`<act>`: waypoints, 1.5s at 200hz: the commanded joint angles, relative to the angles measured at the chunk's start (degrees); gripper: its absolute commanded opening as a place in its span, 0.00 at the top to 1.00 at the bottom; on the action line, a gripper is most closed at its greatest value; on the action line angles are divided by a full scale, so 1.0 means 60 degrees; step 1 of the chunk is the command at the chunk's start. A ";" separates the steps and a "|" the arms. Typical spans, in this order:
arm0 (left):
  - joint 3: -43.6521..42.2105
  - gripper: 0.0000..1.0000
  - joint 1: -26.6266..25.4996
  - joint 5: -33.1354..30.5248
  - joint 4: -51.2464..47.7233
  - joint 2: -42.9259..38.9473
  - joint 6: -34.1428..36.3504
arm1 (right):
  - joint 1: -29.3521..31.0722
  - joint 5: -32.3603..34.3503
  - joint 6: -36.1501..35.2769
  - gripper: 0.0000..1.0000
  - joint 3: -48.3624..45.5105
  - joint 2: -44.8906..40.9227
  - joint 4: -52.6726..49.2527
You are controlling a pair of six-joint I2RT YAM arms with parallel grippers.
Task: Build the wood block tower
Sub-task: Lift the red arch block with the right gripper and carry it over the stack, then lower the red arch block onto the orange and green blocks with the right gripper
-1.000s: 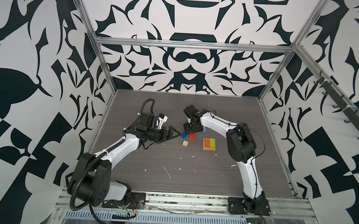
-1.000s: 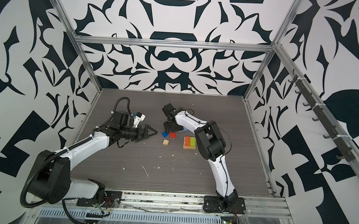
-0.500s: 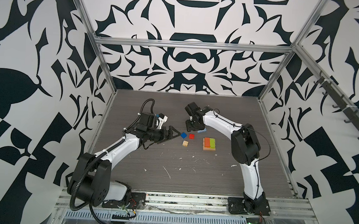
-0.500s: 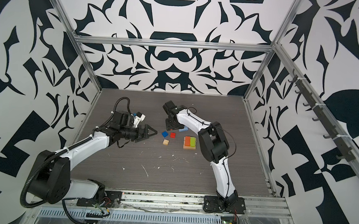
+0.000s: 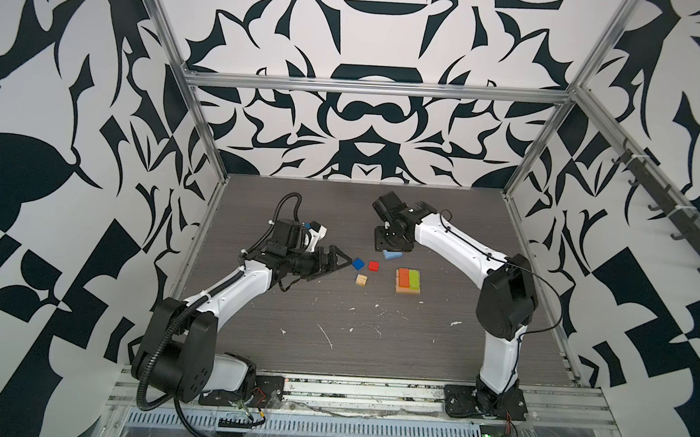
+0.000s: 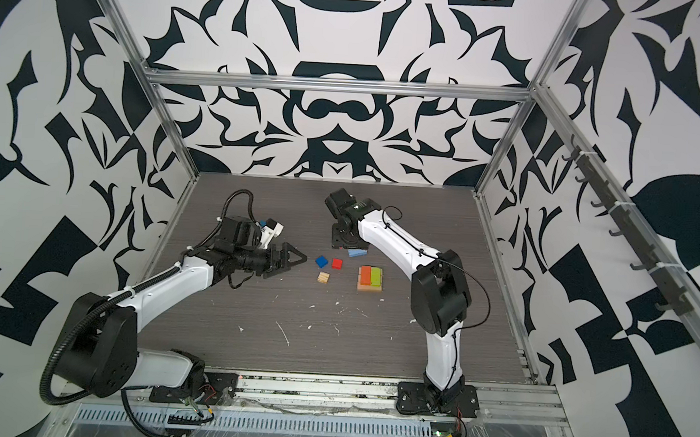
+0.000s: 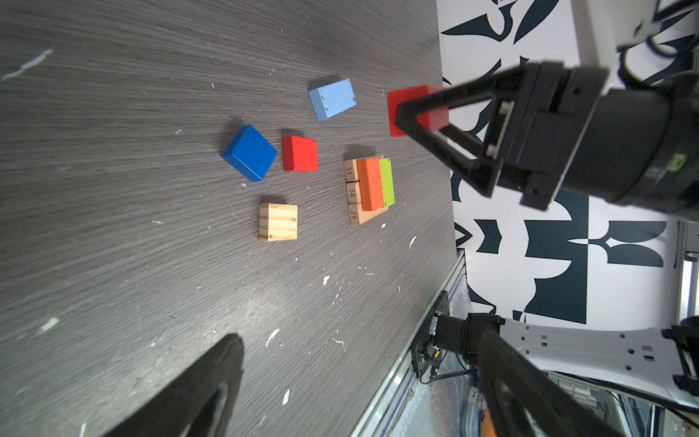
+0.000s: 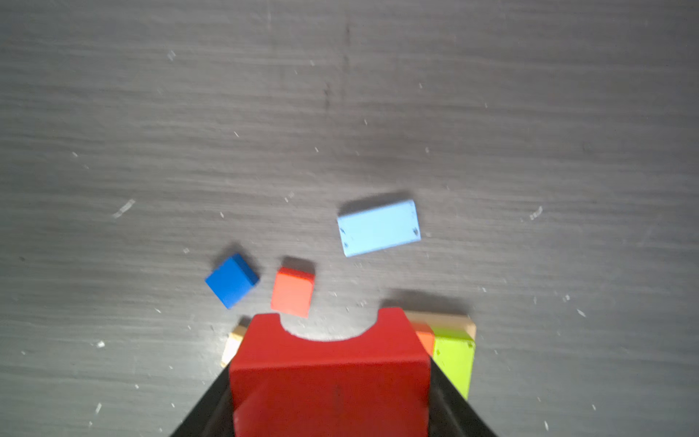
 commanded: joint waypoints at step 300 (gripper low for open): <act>0.0494 0.00 -0.0794 -0.0161 0.0450 0.0371 -0.0633 | -0.0267 0.0708 0.1012 0.62 -0.4618 -0.2211 0.1908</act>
